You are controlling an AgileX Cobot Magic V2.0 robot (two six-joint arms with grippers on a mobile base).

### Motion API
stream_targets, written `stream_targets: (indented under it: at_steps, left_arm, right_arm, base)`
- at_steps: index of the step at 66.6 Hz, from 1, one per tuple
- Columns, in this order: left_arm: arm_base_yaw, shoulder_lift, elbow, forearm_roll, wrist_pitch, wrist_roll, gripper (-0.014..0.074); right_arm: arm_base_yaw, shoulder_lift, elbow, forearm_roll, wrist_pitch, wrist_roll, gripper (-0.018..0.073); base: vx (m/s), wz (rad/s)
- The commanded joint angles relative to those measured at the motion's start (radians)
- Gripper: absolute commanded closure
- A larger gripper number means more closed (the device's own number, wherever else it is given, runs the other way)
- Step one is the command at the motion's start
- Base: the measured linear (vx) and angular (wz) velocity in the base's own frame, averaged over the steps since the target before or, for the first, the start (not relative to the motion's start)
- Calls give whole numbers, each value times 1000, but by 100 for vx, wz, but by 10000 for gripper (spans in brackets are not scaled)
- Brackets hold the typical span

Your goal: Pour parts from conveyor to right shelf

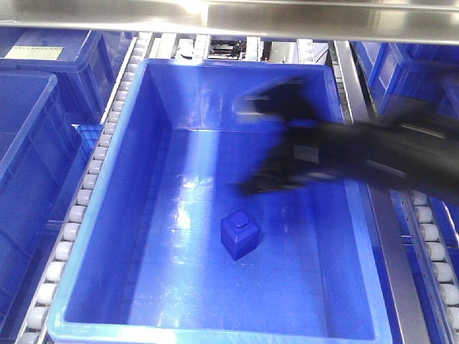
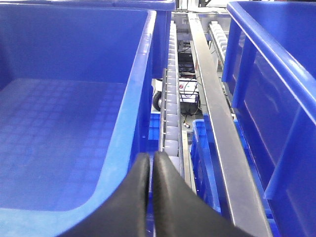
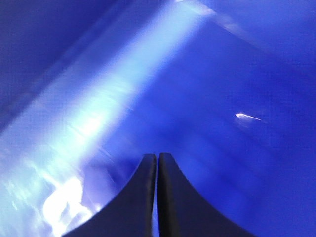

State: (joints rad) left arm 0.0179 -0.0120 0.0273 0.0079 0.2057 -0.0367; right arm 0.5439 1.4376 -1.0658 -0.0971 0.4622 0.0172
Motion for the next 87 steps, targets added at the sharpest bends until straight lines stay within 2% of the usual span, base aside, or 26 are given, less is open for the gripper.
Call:
stream_targets:
  at_steps: [1,19,29,64,76,87]
  left_arm:
    - [-8,-11,-19,-8,-79,-8,603]
    - [-8,-11,-19,-8,-79,-8,603]
    - [-8,-11,-19,-8,-79,-8,603]
    - [-8,-11,-19,-8,-79,-8,603]
    - [-8,-11,-19,-8,-79,-8,603]
    - [-8,-11,-19,-8,-79,-8,603]
  right_arm:
    - [-36,-140,66,-15,-90,4,567]
    - [-158,-470,344,-14,-251,4,567]
    - [-223,-655,487,-15,-254,9,567]
    - [-250,-1089,865,-14,-341,9,567]
    - [-370,-1272,944,-9,-341,9,567]
    - [-475,-1405,1019,44,-341,9,567]
  base:
    - [0,0]
    - [0,0]
    - [0,0]
    - [0,0]
    - [0,0]
    - [0,0]
